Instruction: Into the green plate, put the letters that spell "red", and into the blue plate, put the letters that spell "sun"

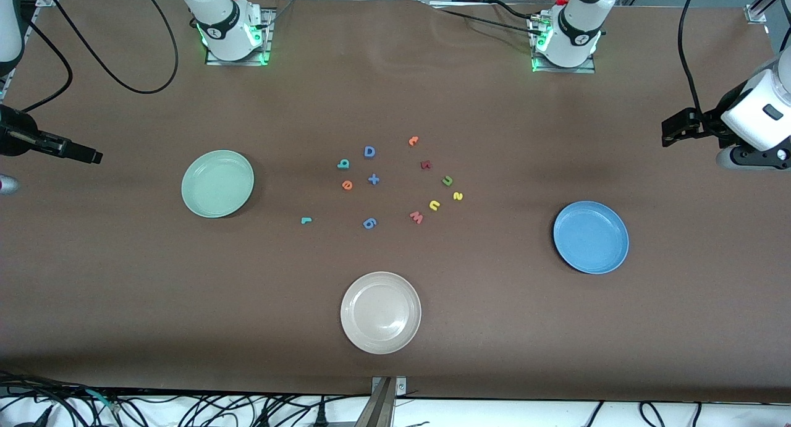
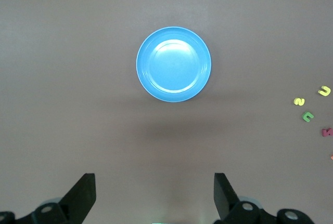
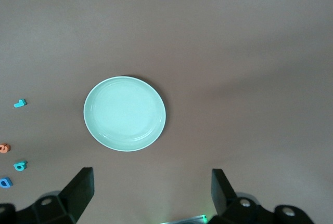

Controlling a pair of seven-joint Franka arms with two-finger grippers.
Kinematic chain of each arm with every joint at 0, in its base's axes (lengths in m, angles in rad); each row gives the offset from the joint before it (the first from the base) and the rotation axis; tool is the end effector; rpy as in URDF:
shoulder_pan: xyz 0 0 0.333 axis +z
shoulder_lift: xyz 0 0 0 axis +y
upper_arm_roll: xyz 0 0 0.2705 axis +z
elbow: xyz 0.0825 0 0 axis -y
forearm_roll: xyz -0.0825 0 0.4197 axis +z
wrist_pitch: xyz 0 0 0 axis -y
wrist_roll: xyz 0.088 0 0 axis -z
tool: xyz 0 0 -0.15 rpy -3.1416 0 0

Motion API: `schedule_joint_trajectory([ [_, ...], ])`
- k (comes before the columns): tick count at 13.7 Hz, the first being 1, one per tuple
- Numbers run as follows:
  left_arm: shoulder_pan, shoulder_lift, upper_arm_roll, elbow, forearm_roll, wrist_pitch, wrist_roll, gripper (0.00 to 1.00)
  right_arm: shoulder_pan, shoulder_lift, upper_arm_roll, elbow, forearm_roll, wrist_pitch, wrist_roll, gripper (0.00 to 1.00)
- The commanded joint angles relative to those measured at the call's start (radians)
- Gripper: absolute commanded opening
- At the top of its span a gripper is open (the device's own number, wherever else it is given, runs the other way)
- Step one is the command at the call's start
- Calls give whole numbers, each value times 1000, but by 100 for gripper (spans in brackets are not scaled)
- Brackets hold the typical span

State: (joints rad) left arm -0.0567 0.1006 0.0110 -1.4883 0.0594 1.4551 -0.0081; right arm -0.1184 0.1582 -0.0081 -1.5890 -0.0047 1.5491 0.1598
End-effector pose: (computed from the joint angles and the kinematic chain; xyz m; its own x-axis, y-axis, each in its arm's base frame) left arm 0.5974 -0.0181 0.5086 0.9907 -0.0303 -0.1327 -0.0387 -0.9974 -0.0615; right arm 0.6036 -0.0773 0.4303 0.9403 -0.2802 -0.1934 -0.2784 -0.9597 0.0372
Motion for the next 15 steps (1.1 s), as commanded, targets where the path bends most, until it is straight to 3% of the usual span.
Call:
schedule_joint_trajectory([
  [1,-2,13,3,28,-26,-5,-7,100,-7,-12,0,4,8,-18,-13,100],
  [15,-2,13,3,28,-26,-5,-7,100,-7,-12,-6,3,8,-35,-9,100],
])
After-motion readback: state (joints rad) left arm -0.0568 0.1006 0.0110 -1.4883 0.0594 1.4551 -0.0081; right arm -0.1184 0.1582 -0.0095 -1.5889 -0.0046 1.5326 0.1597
